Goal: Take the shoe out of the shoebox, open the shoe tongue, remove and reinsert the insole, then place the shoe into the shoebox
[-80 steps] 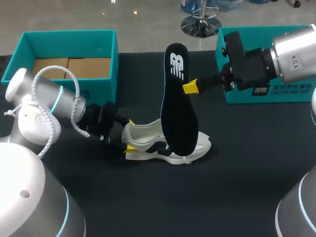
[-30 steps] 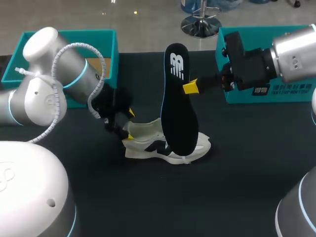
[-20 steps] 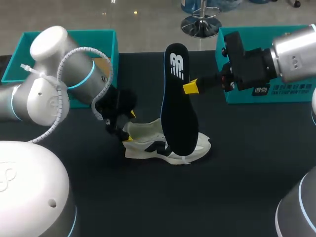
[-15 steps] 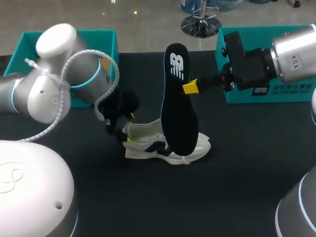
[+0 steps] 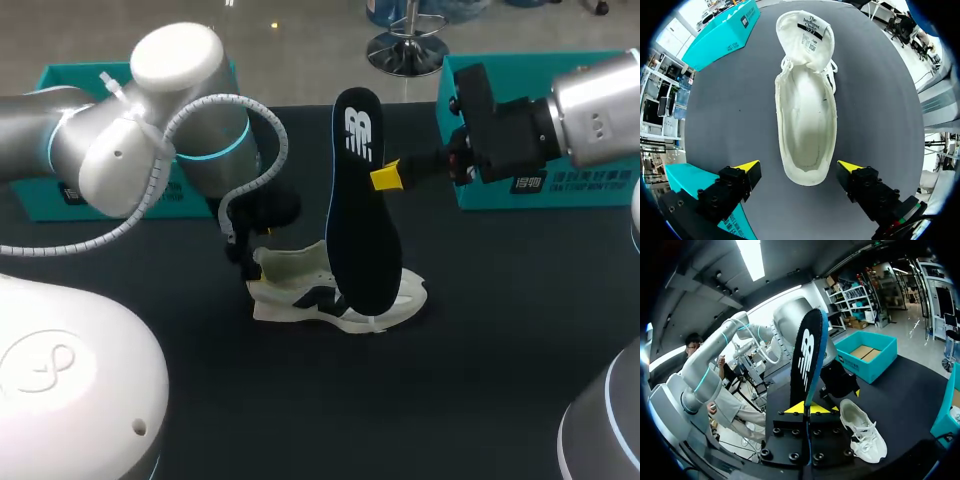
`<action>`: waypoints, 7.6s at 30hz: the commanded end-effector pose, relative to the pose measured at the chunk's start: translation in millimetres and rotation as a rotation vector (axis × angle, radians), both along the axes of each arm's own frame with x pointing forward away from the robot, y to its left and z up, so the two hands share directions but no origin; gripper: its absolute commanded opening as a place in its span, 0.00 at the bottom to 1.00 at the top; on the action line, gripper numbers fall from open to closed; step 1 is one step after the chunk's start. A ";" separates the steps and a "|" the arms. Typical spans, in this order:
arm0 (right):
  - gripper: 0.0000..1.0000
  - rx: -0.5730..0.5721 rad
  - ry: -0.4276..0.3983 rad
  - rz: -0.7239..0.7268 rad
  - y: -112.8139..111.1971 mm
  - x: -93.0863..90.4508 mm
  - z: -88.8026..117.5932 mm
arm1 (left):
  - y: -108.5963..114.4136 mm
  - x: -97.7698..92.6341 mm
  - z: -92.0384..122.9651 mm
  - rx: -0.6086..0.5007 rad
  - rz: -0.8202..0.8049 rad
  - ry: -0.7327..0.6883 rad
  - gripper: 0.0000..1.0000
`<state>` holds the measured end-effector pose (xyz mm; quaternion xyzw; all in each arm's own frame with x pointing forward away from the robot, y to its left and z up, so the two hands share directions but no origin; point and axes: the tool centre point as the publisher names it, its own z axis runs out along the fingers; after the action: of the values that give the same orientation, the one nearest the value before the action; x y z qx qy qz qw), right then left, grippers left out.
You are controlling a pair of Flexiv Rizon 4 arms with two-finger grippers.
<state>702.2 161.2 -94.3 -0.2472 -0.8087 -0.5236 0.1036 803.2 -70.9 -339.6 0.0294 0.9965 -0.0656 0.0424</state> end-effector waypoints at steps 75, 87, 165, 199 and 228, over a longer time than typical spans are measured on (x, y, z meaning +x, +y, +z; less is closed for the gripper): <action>0.00 -0.002 0.000 -0.003 1.6 -0.1 -1.0 | -102.7 35.1 -35.0 -0.024 -0.134 0.079 0.20; 0.00 -0.002 0.000 -0.003 1.6 -0.1 -1.0 | -103.9 27.5 -33.8 -0.025 -0.127 0.083 0.00; 0.00 -0.002 0.000 -0.003 1.6 -0.1 -1.0 | -148.7 83.1 -6.1 0.148 -1.581 0.252 0.00; 0.00 -0.002 0.000 -0.003 1.6 -0.1 -1.0 | -155.1 83.0 28.0 -0.158 -1.391 0.071 1.00; 0.00 0.049 0.163 -0.074 -37.1 55.2 7.0 | -169.2 103.4 121.3 -0.569 -1.283 -0.287 1.00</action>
<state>742.0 129.6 -90.5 -0.3169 -0.7706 -0.5345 0.1417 910.7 -245.9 -220.5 0.6158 0.7155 -0.3124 0.1064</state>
